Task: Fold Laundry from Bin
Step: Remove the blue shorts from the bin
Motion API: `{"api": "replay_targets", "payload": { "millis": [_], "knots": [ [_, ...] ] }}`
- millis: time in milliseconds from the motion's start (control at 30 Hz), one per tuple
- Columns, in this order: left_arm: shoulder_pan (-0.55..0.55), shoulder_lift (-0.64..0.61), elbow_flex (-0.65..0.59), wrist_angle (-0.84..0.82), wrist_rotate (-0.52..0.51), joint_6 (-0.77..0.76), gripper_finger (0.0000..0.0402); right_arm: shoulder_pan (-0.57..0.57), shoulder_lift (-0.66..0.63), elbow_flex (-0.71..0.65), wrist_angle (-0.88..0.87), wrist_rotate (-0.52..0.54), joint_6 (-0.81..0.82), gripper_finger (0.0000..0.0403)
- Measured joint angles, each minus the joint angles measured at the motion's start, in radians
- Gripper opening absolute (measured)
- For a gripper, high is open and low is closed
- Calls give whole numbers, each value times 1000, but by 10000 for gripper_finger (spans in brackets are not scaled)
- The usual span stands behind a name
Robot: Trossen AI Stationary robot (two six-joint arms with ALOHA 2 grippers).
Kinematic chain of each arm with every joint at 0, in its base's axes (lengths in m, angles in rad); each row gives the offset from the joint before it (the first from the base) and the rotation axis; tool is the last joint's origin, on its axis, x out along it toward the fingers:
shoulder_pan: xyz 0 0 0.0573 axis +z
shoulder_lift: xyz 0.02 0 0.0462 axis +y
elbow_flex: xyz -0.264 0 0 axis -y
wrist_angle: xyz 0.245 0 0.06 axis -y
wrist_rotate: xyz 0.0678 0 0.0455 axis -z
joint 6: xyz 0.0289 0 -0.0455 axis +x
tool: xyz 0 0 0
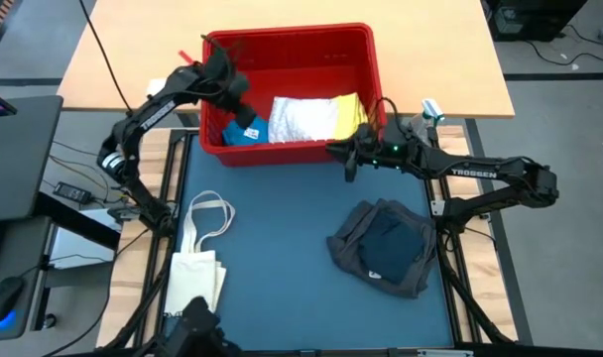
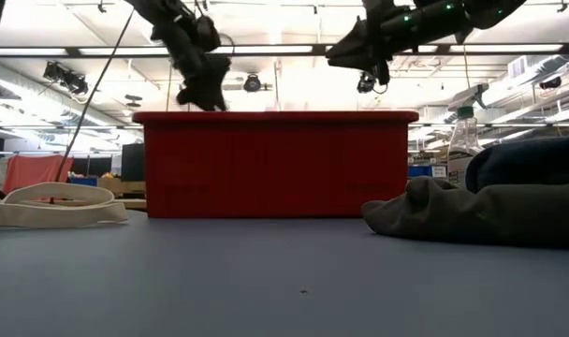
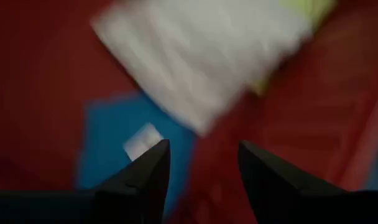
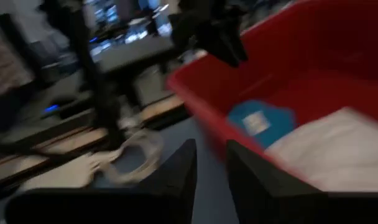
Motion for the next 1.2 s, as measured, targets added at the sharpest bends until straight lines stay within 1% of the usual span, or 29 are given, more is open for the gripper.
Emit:
{"api": "replay_targets", "payload": {
  "millis": [67, 133, 233, 367, 433, 500, 600, 767, 900, 967, 1000, 1067, 1167, 1200],
  "knots": [
    [6, 1, 2, 101, -15, -5, 192, -10, 6, 0, 38, 77, -13, 109],
    [16, 28, 2, 178, -32, -6, 192, -33, 6, 0, 67, 146, -10, 123],
    [36, 101, 1, 251, -38, -6, 192, -80, 6, 1, 71, 203, 21, 146],
    [71, 222, -1, 246, -42, -6, 192, -150, 6, 1, 56, 197, 62, 170],
    [88, 269, -1, 209, -66, -3, 192, -179, 6, 0, 47, 196, 80, 179],
    [104, 304, -1, 175, -113, -2, 192, -204, 6, 0, 48, 196, 105, 184],
    [119, 346, 2, 162, -158, 9, 192, -235, 6, 0, 47, 194, 125, 187],
    [129, 425, 1, 141, -159, 110, 192, -282, 6, 0, 46, 193, 127, 186],
    [129, 458, 2, 134, -159, 134, 190, -312, 6, 0, 47, 193, 128, 185],
    [129, 466, 2, 150, -159, 131, 175, -321, 6, 0, 47, 193, 139, 185],
    [129, 467, 2, 158, -158, 130, 161, -326, 6, 0, 47, 190, 152, 185],
    [129, 467, 7, 178, -159, 140, 117, -334, 6, 0, 47, 173, 174, 185],
    [129, 473, 55, 182, -171, 148, 31, -342, 6, 0, 47, 142, 193, 185],
    [130, 474, 81, 176, -177, 145, 19, -343, 6, 0, 47, 132, 198, 185]
  ]
}}
